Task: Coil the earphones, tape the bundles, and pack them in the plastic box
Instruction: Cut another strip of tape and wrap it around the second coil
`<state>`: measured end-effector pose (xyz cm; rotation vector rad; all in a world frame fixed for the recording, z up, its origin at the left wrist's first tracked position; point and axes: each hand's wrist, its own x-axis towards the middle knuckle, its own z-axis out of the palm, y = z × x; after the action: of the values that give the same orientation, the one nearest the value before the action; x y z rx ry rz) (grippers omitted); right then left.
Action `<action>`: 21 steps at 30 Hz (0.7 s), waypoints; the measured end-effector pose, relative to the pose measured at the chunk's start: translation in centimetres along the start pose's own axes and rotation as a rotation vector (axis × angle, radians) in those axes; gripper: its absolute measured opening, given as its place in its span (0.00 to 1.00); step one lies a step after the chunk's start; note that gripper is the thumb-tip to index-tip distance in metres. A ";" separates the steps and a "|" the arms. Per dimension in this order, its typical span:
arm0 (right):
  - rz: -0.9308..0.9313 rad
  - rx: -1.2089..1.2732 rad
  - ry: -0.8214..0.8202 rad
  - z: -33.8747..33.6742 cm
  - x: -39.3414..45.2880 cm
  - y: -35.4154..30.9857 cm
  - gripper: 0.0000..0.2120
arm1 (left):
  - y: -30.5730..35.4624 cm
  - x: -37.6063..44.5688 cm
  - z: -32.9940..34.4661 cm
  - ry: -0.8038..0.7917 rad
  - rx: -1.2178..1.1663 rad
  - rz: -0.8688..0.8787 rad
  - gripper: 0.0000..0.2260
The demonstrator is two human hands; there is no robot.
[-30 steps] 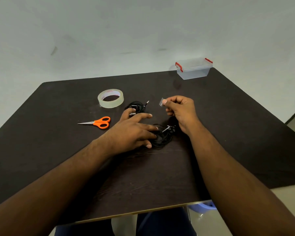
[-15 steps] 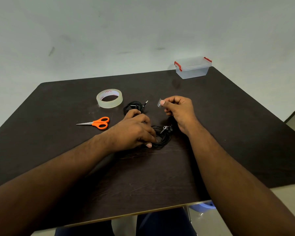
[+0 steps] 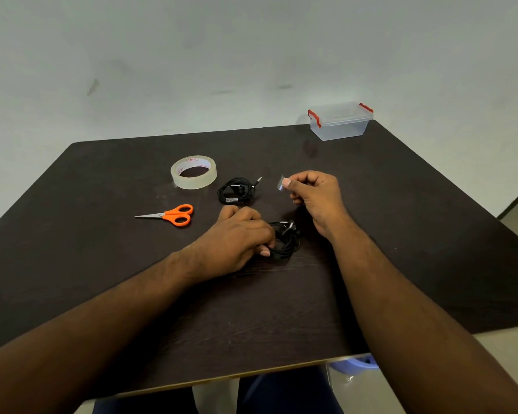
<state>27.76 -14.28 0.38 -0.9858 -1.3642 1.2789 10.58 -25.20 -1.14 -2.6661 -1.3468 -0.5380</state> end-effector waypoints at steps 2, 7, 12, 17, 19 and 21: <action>0.000 -0.001 0.001 0.0 0.0 0.0 0.04 | 0.3 -0.2 0.2 0.110 -0.083 -0.110 0.09; 0.018 0.024 0.019 0.2 -0.3 -0.6 0.05 | -0.1 0.8 -2.3 0.563 -0.696 -0.539 0.03; 0.085 0.200 0.007 2.9 -1.7 -2.4 0.05 | -2.4 0.6 -5.2 0.874 -1.113 -0.760 0.05; 0.094 0.289 -0.109 8.3 -3.9 -4.0 0.04 | -3.1 -0.3 -5.5 0.984 -1.288 -0.794 0.03; 0.091 0.264 -0.107 10.1 -4.1 -4.2 0.04 | -3.6 -0.7 -5.4 0.986 -1.282 -0.769 0.02; 0.089 0.230 -0.064 11.5 -3.9 -4.4 0.05 | -4.0 -1.1 -5.3 0.964 -1.222 -0.768 0.01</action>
<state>17.48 -20.82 4.73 -0.8598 -1.1999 1.5091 5.40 -24.93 3.14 -1.4709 -1.8418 -2.9407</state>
